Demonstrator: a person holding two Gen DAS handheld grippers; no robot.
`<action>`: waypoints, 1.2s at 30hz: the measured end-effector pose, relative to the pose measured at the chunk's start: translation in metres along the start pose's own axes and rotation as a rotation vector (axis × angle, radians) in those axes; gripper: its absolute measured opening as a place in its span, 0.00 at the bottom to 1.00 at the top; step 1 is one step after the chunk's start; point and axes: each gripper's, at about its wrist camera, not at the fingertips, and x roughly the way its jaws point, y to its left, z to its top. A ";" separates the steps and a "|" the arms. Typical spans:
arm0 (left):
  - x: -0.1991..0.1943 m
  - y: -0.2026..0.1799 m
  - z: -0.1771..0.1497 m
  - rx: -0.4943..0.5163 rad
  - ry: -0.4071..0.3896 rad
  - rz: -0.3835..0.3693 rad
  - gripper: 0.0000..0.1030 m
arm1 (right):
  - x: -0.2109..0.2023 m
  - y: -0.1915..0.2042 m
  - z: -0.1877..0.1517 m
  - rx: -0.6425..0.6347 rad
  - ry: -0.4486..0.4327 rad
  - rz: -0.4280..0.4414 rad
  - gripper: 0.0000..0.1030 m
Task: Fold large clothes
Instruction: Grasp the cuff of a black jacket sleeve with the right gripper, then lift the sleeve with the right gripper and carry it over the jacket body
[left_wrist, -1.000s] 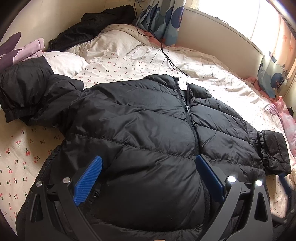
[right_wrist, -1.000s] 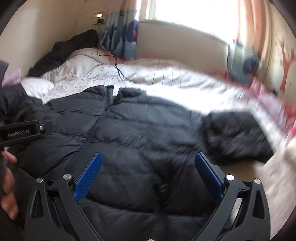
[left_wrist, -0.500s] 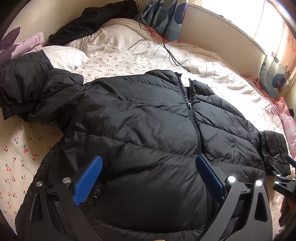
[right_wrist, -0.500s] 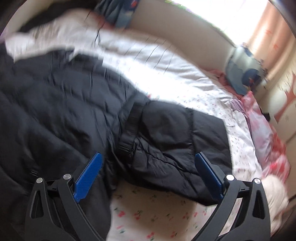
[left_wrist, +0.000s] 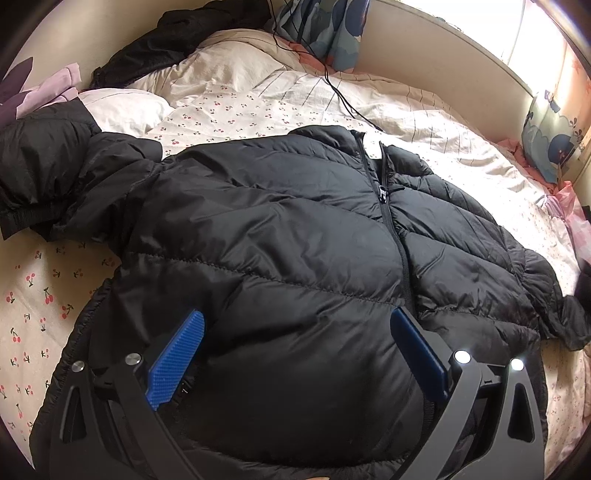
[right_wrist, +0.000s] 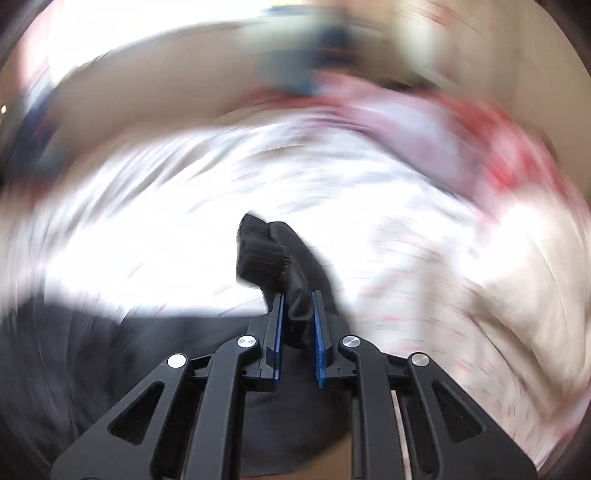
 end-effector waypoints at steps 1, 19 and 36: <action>0.001 0.000 0.000 0.002 0.001 0.003 0.94 | 0.000 -0.029 0.004 0.094 0.011 -0.003 0.25; 0.011 -0.002 -0.005 0.019 0.030 0.040 0.94 | 0.083 -0.058 -0.074 0.450 0.144 0.445 0.18; 0.021 -0.003 -0.001 -0.022 0.051 -0.009 0.94 | 0.150 -0.040 0.034 0.369 0.160 0.242 0.19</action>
